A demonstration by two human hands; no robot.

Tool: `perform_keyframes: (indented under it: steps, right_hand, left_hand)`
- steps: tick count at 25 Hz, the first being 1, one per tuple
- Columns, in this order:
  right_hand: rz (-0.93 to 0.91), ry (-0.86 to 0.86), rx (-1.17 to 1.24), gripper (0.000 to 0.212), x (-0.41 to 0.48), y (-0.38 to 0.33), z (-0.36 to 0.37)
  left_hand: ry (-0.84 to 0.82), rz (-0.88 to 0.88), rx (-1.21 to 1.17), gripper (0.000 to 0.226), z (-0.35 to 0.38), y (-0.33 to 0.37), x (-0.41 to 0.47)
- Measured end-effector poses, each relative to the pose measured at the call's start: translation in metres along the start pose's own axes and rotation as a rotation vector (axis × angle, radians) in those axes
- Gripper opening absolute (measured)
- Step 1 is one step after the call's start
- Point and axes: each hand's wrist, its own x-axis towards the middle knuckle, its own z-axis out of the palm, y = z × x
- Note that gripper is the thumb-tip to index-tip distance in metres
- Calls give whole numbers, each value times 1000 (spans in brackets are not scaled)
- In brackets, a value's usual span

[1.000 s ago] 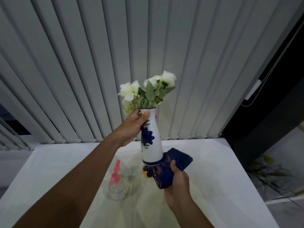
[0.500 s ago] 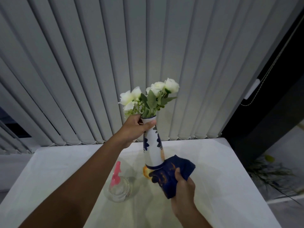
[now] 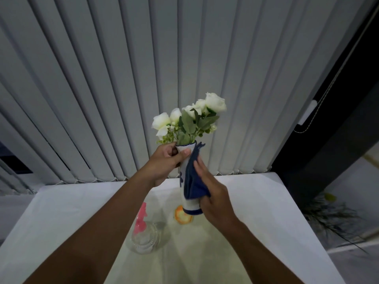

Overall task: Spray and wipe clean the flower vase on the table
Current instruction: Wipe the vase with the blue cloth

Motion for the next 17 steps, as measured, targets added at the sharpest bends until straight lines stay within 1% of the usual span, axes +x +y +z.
perform_keyframes:
  steps: [1,4,6,7,8,9,10,11,12,13,14,15,17]
  right_hand:
    - [-55,-7,-55,95,-14,7,4]
    - [-190,-20,-153,79,-62,32,17]
    - [-209,-80,-149,73,-89,44,20]
    - [-207,-89,-141,70,-98,47,20]
    - [-191,-64,-105,66,-105,50,21]
    - [-120,6,-15,64,-107,46,22]
    - [19,110,134,64,-103,41,24]
    - [146,229,233,69,-94,35,21]
    - [209,328,272,76,-81,29,16]
    - [214,389,277,79,-65,23,9]
    - [177,422,274,79,-46,17,4]
    - [115,416,248,78,-27,8,0]
    - [-74,251,125,77,0,-5,-2]
  left_hand:
    - [20,-3,-23,22,-1,1,1]
    - [79,-28,-93,31,-12,3,3]
    - [81,-35,-117,32,-19,6,3]
    - [75,-38,-125,31,-20,7,2]
    - [69,-39,-133,29,-21,8,2]
    - [66,-35,-140,29,-22,9,3]
    - [64,-27,-144,28,-21,10,3]
    - [62,-21,-145,27,-20,12,3]
    - [57,-20,-143,24,-18,13,2]
    - [49,-21,-137,22,-16,13,1]
    - [42,-25,-127,19,-13,13,1]
    - [34,-31,-116,18,-11,13,0]
    - [25,-37,-97,21,-5,12,-2]
